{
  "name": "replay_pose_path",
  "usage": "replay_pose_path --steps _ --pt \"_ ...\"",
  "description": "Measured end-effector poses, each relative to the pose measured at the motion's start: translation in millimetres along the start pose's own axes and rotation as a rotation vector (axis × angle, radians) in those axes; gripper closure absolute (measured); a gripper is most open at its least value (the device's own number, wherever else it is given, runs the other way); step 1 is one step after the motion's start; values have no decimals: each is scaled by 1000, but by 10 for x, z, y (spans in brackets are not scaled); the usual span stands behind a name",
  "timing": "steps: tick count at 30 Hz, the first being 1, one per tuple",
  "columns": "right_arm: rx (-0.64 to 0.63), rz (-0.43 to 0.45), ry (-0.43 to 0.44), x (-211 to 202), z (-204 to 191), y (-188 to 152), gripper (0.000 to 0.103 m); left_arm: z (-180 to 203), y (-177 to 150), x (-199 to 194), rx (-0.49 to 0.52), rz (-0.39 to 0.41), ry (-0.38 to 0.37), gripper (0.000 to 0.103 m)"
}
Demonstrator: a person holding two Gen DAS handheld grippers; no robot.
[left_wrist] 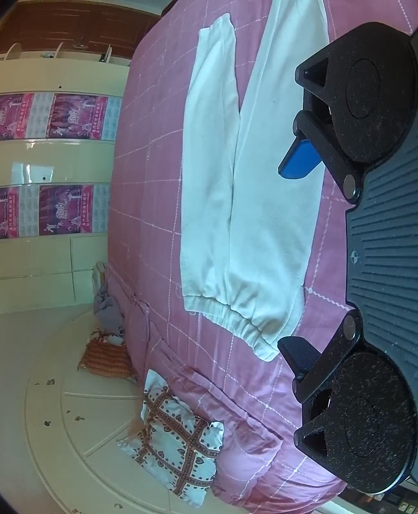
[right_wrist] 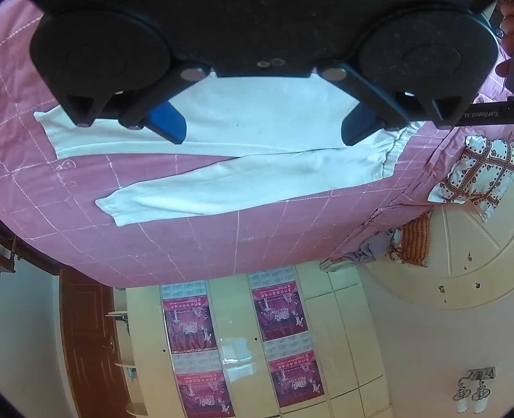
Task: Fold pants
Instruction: 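Move both tools toward the waistband of the white sweatpants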
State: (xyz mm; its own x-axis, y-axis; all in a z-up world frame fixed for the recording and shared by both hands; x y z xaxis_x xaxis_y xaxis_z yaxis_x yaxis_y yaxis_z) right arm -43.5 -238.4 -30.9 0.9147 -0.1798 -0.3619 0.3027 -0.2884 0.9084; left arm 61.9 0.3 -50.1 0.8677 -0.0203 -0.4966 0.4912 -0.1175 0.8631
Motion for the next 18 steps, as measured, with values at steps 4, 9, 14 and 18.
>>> replay_pose_path --steps 4,9,14,18 --pt "-4 3 -8 10 9 -4 0 4 1 2 1 -1 -1 0" --pt "-9 3 -10 16 15 -13 0 -61 -10 101 2 -1 1 0" --pt "-10 -2 -10 23 14 -24 0 -18 0 76 1 -1 6 0" --pt "-13 -4 -8 43 1 -34 0 4 31 74 3 -4 9 0"
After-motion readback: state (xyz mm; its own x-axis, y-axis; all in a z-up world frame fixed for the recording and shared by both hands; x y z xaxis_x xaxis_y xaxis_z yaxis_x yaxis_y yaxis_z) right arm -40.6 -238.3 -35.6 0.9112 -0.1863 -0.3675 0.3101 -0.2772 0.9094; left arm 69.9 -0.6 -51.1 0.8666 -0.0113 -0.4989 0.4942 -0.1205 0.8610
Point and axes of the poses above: each gripper's, at about its wrist camera, not at the fingertips, and x roughly the way its jaws point, z to its right, y to its top, the point moved 8 cm from there along x, roughly the way its jaws point, and after that the axes turned 10 degrees about z, right-handed, at the moved point
